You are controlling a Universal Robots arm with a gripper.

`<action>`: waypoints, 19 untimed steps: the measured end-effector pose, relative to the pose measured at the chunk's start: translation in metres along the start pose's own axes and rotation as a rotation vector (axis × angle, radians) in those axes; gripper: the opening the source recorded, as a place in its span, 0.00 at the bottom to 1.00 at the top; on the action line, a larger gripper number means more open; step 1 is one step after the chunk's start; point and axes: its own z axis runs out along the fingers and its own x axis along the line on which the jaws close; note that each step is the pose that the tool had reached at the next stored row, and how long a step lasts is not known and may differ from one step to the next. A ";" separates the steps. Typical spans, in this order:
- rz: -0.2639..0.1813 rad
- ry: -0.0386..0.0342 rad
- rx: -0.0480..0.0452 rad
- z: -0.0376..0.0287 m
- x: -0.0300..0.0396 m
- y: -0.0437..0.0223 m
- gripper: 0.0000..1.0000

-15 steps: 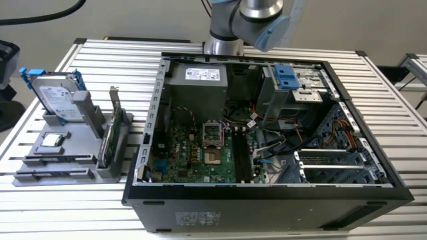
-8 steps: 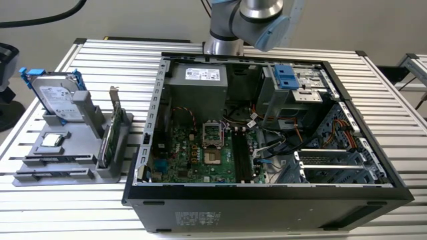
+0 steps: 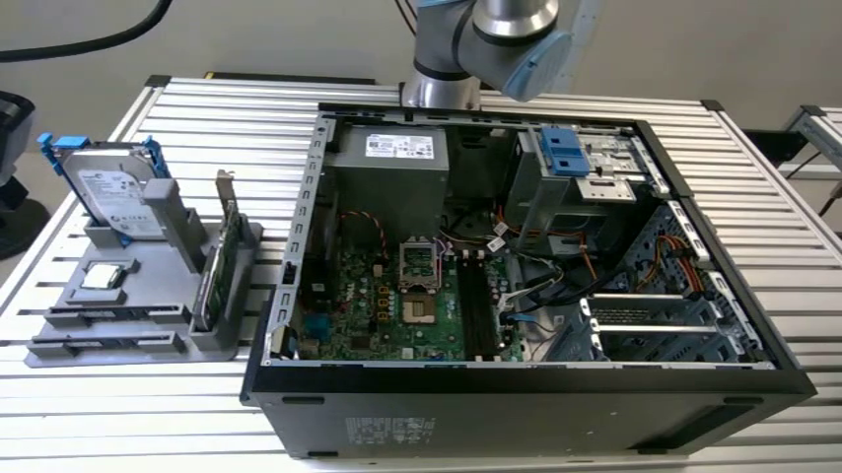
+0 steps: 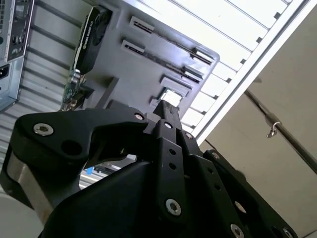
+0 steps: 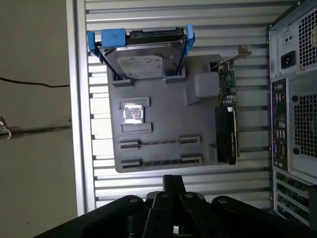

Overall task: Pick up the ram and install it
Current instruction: 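Reach for the ram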

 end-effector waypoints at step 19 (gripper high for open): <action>0.011 0.0040 0.0003 0.0011 0.0000 -0.0001 0.00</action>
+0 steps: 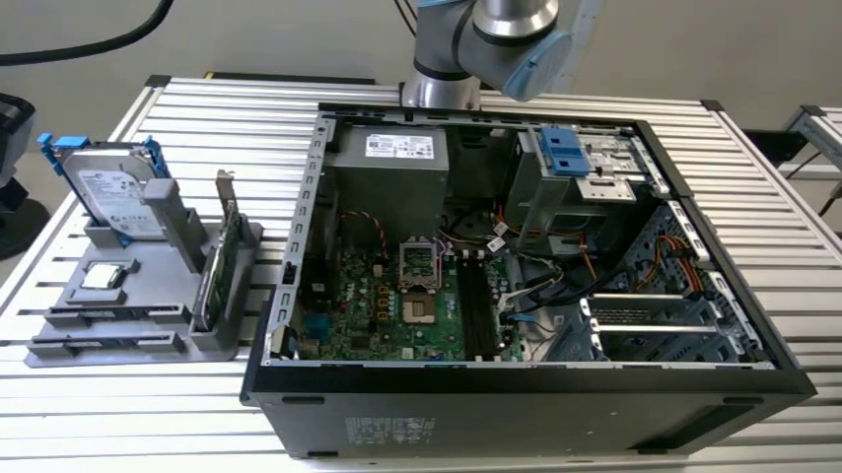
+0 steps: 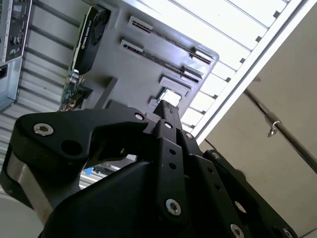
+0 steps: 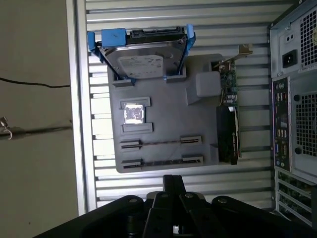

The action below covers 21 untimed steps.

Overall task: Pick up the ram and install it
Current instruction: 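Reach for the ram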

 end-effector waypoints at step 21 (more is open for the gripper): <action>0.254 -0.0123 0.0032 0.0019 0.0002 -0.0001 0.00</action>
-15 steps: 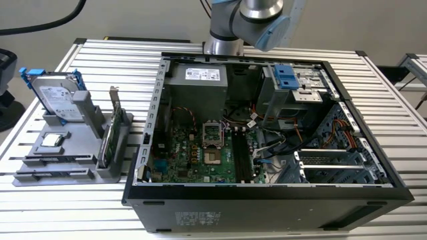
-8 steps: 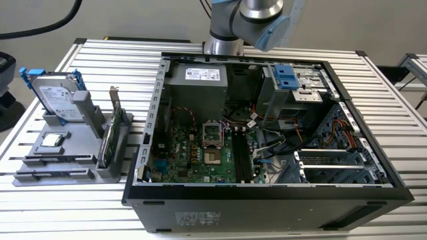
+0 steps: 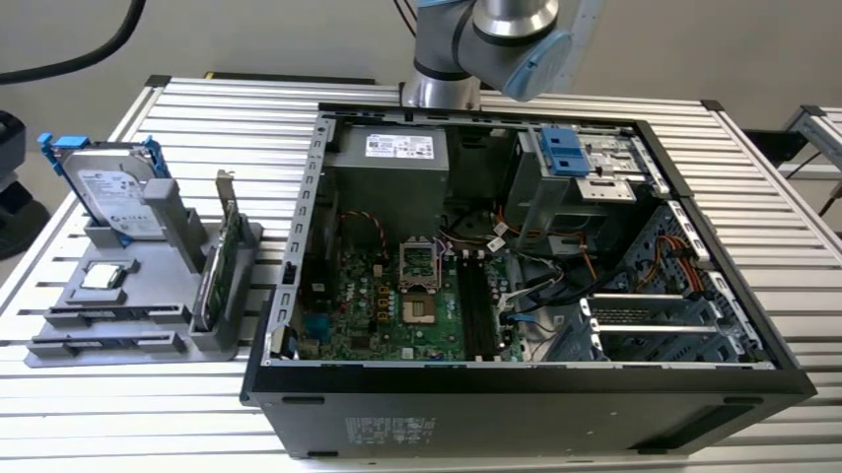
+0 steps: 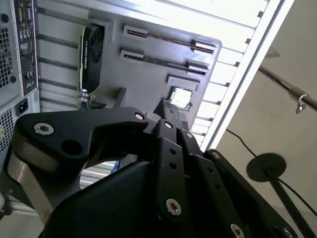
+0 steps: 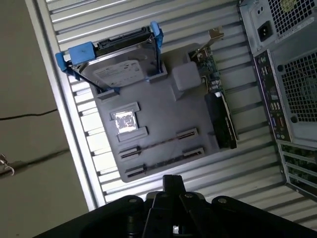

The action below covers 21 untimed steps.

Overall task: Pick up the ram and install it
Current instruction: 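Reach for the ram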

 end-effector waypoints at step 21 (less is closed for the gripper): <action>0.301 -0.0146 0.0037 0.0000 0.0002 -0.0001 0.00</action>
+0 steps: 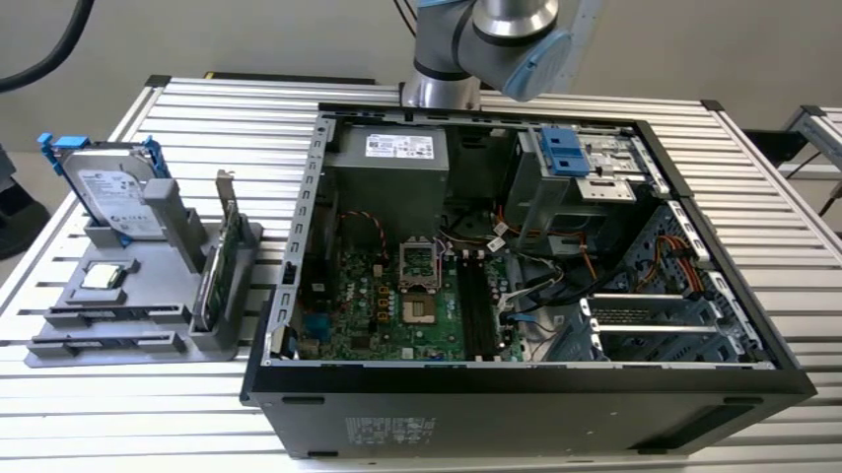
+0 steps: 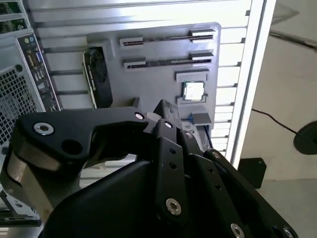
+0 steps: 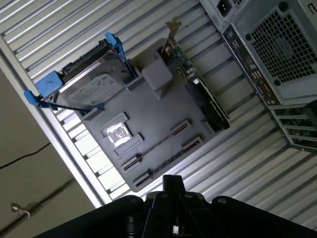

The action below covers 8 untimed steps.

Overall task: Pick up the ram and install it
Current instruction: 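Reach for the ram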

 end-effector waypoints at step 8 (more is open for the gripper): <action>0.111 -0.0054 0.0013 0.0000 0.0002 -0.0001 0.00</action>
